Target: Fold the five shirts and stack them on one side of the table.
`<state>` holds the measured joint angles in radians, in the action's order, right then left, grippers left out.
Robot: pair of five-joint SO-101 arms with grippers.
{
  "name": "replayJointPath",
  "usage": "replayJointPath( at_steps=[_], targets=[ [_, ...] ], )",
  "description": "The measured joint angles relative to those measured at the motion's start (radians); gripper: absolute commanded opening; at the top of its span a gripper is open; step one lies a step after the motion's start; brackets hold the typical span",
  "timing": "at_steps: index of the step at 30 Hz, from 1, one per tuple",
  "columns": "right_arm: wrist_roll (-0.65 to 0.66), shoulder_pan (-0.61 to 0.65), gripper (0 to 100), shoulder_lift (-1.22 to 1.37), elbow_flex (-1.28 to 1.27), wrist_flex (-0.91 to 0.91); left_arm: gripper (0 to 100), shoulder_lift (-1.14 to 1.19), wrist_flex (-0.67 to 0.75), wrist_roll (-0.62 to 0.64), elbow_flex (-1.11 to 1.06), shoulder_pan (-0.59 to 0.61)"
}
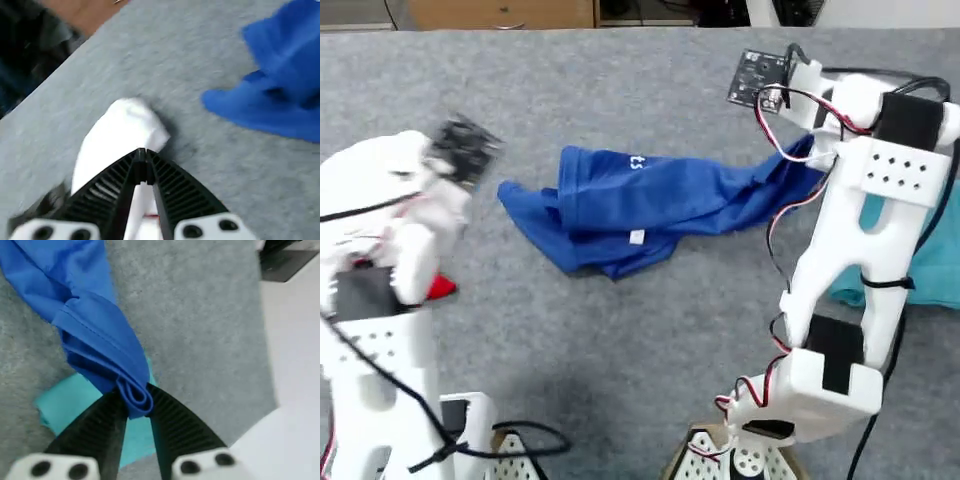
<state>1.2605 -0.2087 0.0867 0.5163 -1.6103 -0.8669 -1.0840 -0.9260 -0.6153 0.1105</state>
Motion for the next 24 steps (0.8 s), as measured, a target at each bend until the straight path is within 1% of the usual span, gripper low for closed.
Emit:
replayJointPath(
  at_steps=[2, 4, 7, 10, 13, 17, 20, 24],
  targets=[
    [-0.018, -0.003, 0.2, 0.000, -0.012, 0.000, 2, 0.032, 0.052, 0.000, -0.046, -0.084],
    [-0.026, -0.003, 0.2, 0.000, -0.015, 0.000, 7, 0.095, 0.118, 0.000, -0.061, -0.144],
    [-0.026, -0.002, 0.2, 0.000, -0.017, 0.000, 14, 0.227, 0.199, 0.000, -0.052, -0.173],
    [-0.040, -0.003, 0.2, 0.000, -0.017, 0.000, 16, 0.382, 0.207, 0.000, 0.026, -0.180],
    [-0.066, -0.003, 0.2, 0.000, -0.017, 0.000, 16, 0.525, 0.138, -0.006, 0.150, -0.187],
    [-0.094, -0.003, 0.2, 0.000, -0.017, 0.000, 16, 0.692, -0.028, -0.083, 0.313, -0.226],
    [-0.118, -0.003, 0.2, 0.000, -0.017, 0.000, 16, 0.793, -0.135, -0.120, 0.391, -0.273],
    [-0.135, -0.003, 0.2, 0.000, -0.017, -0.041, 16, 0.887, -0.190, -0.135, 0.457, -0.334]
  ],
)
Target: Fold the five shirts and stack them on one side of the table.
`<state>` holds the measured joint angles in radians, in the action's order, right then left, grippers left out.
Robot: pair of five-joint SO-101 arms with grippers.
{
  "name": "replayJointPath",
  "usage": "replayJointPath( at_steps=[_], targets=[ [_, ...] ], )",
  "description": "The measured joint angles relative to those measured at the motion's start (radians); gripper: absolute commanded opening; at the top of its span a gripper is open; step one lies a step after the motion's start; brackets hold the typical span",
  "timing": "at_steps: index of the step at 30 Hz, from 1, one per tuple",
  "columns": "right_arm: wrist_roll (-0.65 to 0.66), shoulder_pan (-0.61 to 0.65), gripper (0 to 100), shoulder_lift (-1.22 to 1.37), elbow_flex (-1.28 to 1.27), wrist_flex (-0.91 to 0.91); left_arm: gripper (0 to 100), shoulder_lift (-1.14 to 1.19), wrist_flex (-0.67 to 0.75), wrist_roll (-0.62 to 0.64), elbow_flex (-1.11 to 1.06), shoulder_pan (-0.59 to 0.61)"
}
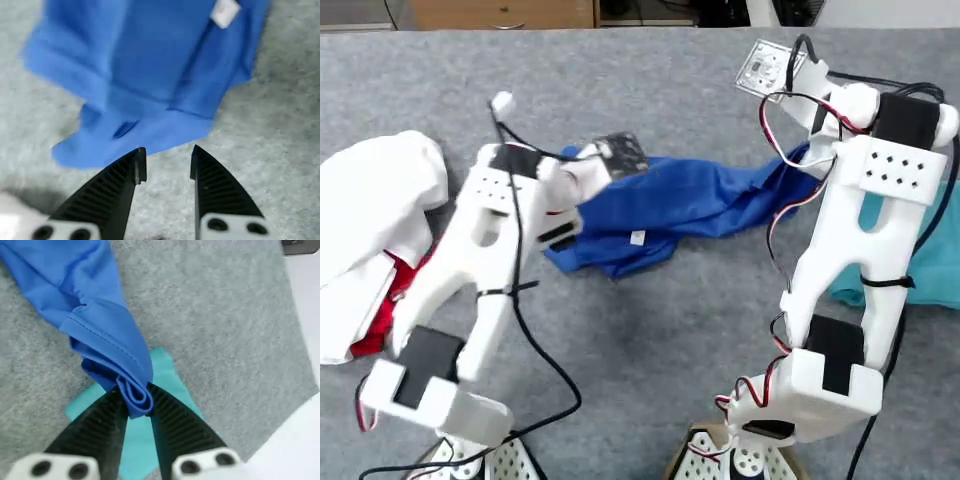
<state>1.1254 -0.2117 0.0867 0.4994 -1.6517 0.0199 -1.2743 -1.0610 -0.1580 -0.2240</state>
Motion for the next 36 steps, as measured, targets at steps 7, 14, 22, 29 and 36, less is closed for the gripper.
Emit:
replayJointPath(
  at_steps=[7, 14, 22, 29, 36],
  targets=[
    [0.000, -0.021, 0.2, 0.000, 0.000, -0.058, 16, 0.107, 0.054, -0.002, 0.011, -0.044],
    [0.000, -0.023, 0.2, -0.018, 0.000, -0.061, 16, 0.133, 0.132, -0.037, 0.011, -0.043],
    [0.000, -0.023, 0.2, -0.018, 0.000, -0.061, 15, 0.138, 0.150, -0.044, 0.052, -0.043],
    [0.000, -0.023, 0.2, -0.018, 0.000, -0.061, 15, 0.241, 0.241, -0.044, 0.054, -0.043],
    [0.000, -0.023, 0.2, -0.018, 0.000, -0.061, 16, 0.249, 0.222, -0.049, 0.060, -0.043]
  ],
)
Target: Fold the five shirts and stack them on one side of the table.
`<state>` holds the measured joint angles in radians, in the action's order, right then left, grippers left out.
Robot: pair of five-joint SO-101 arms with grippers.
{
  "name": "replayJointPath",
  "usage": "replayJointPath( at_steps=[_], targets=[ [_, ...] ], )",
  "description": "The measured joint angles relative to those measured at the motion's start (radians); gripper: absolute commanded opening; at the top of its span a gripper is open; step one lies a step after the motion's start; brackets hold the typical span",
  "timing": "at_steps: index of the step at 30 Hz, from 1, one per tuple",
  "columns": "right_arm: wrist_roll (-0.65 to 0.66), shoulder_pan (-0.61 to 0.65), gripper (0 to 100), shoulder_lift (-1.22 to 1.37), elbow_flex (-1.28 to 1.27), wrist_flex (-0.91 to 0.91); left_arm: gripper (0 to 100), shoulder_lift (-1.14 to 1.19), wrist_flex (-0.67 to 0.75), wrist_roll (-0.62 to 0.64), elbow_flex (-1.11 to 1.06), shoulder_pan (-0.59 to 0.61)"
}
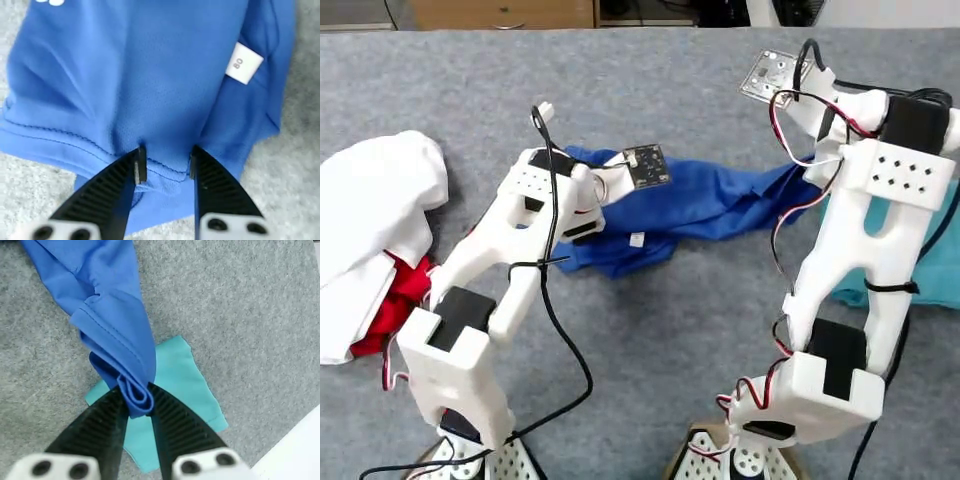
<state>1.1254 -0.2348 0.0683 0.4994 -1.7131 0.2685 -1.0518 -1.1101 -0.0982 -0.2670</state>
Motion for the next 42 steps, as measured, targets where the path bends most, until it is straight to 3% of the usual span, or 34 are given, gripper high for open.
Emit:
replayJointPath(
  at_steps=[6, 10, 16, 26, 36, 42],
  targets=[
    [0.000, 0.000, 0.2, 0.000, 0.000, 0.000, 15, 0.002, -0.080, -0.040, 0.026, 0.000],
    [0.000, 0.000, 0.2, 0.000, 0.000, 0.000, 15, 0.002, -0.015, -0.040, 0.015, 0.009],
    [0.000, 0.000, 0.2, 0.000, 0.000, 0.000, 2, 0.012, 0.029, -0.049, 0.002, 0.015],
    [0.000, 0.000, 0.2, 0.000, 0.000, 0.000, 2, 0.057, 0.037, -0.049, 0.026, 0.018],
    [0.000, 0.000, 0.2, 0.000, 0.000, 0.000, 2, -0.135, -0.180, -0.049, 0.124, 0.025],
    [0.000, 0.000, 0.2, 0.000, 0.077, 0.000, 2, -0.292, -0.218, -0.049, 0.126, 0.044]
  ],
)
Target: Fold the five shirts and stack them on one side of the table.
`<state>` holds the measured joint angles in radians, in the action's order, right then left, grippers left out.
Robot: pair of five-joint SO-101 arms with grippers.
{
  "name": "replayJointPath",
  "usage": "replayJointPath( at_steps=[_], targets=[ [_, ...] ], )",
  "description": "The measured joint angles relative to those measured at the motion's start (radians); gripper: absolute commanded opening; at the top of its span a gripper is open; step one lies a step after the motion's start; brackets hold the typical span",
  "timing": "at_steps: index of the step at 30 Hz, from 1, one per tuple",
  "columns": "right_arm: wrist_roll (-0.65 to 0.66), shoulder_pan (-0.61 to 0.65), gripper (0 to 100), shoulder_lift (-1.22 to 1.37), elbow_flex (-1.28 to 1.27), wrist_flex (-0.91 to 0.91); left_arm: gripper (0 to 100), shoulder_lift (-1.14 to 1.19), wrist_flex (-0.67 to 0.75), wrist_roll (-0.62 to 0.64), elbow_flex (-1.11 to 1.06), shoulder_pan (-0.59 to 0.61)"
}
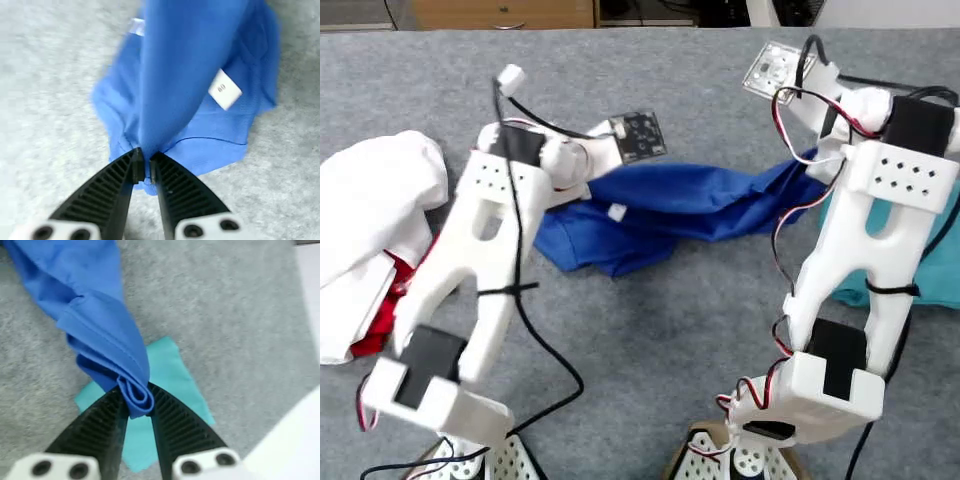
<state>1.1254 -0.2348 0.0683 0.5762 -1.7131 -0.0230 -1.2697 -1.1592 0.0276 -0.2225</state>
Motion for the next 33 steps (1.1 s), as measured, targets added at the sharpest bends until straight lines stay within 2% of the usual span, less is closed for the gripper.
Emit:
replayJointPath(
  at_steps=[4, 8, 13, 19, 22, 26, 29, 33],
  targets=[
    [0.000, 0.000, 0.2, 0.000, 0.132, 0.000, 2, -0.101, 0.032, 0.002, 0.000, 0.041],
    [0.000, 0.000, 0.2, 0.000, 0.371, 0.018, 2, -0.209, 0.133, 0.107, 0.037, 0.112],
    [0.015, 0.000, 0.2, -0.005, 0.672, 0.176, 2, -0.333, 0.282, 0.305, 0.132, 0.235],
    [0.091, 0.002, 0.2, -0.017, 0.838, 0.411, 2, -0.462, 0.328, 0.387, 0.222, 0.336],
    [0.133, 0.006, 0.2, -0.020, 0.876, 0.534, 2, -0.537, 0.328, 0.373, 0.244, 0.354],
    [0.212, 0.048, 0.2, -0.023, 0.939, 0.583, 2, -0.644, 0.299, 0.258, 0.244, 0.359],
    [0.261, 0.058, 0.2, -0.023, 1.003, 0.557, 2, -0.718, 0.213, 0.173, 0.253, 0.359],
    [0.310, 0.058, 0.2, -0.080, 1.069, 0.402, 2, -0.829, 0.055, 0.081, 0.255, 0.359]
  ],
)
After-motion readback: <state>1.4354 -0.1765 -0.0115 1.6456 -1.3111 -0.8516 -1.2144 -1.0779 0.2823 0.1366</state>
